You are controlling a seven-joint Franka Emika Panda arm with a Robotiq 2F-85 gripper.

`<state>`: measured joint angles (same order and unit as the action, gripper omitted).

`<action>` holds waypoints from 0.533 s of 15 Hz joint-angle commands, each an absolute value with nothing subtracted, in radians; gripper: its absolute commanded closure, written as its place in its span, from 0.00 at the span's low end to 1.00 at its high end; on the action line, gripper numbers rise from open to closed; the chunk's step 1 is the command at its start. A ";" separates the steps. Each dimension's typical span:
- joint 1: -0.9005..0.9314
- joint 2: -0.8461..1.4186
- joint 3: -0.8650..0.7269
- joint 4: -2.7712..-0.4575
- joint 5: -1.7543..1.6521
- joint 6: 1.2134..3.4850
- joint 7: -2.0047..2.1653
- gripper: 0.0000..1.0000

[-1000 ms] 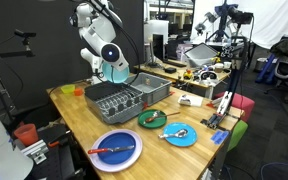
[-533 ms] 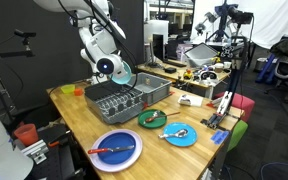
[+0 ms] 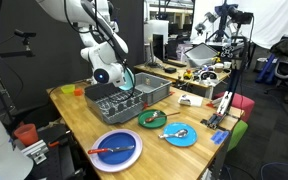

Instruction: Put the light blue plate on the dish drainer

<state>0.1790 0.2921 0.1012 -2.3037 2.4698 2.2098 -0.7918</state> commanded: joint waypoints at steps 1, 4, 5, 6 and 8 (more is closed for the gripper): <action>0.201 0.317 0.093 -2.282 2.533 2.254 -0.746 0.98; 0.211 0.338 0.091 -2.271 2.556 2.271 -0.715 0.98; 0.214 0.345 0.091 -2.266 2.561 2.275 -0.703 0.98; 0.216 0.350 0.090 -2.262 2.561 2.275 -0.690 0.98; 0.219 0.361 0.087 -2.252 2.559 2.276 -0.668 0.98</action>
